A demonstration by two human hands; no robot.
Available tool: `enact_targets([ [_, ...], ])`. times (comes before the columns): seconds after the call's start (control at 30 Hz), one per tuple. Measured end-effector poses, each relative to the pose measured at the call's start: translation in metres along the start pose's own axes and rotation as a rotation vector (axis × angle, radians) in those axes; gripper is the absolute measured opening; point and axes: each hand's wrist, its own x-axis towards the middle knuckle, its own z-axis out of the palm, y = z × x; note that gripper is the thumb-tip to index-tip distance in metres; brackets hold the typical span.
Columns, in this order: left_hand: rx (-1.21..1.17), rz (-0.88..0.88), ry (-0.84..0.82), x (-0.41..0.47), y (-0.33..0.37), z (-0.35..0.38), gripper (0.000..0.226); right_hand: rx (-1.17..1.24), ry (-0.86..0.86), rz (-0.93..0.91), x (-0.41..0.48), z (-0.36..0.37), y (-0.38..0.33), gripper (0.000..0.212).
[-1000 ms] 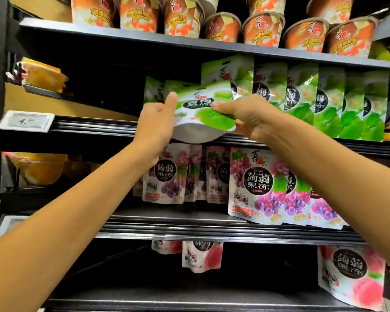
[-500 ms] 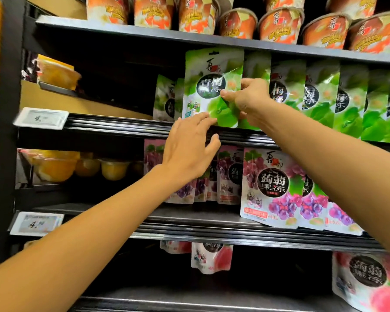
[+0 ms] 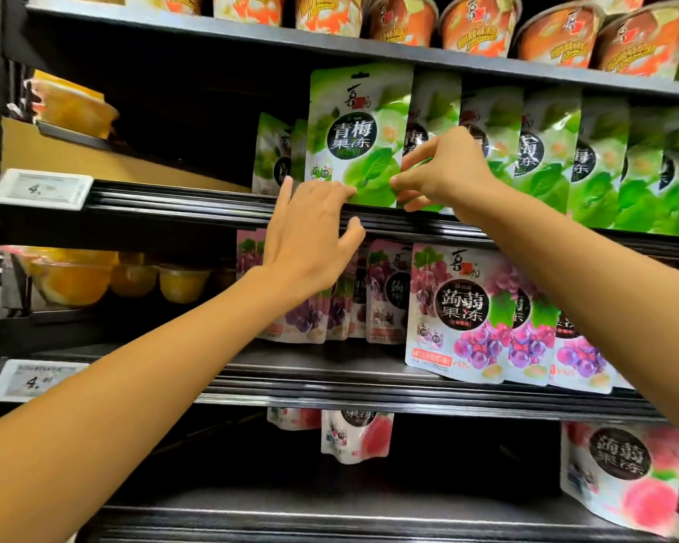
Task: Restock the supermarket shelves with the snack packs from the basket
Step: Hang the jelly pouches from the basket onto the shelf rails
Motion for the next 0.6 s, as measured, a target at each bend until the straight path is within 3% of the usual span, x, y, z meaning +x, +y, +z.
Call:
enact_targets([
  [0.47,-0.102,-0.061,-0.001,-0.002,0.01,-0.004,0.045,0.008,0.051,-0.003,-0.003,-0.005,0.005,0.025],
  [0.6,-0.17,-0.069,0.039,-0.012,0.013,-0.008,0.042,-0.039,0.136,-0.101,-0.009,-0.01,0.012,0.023],
])
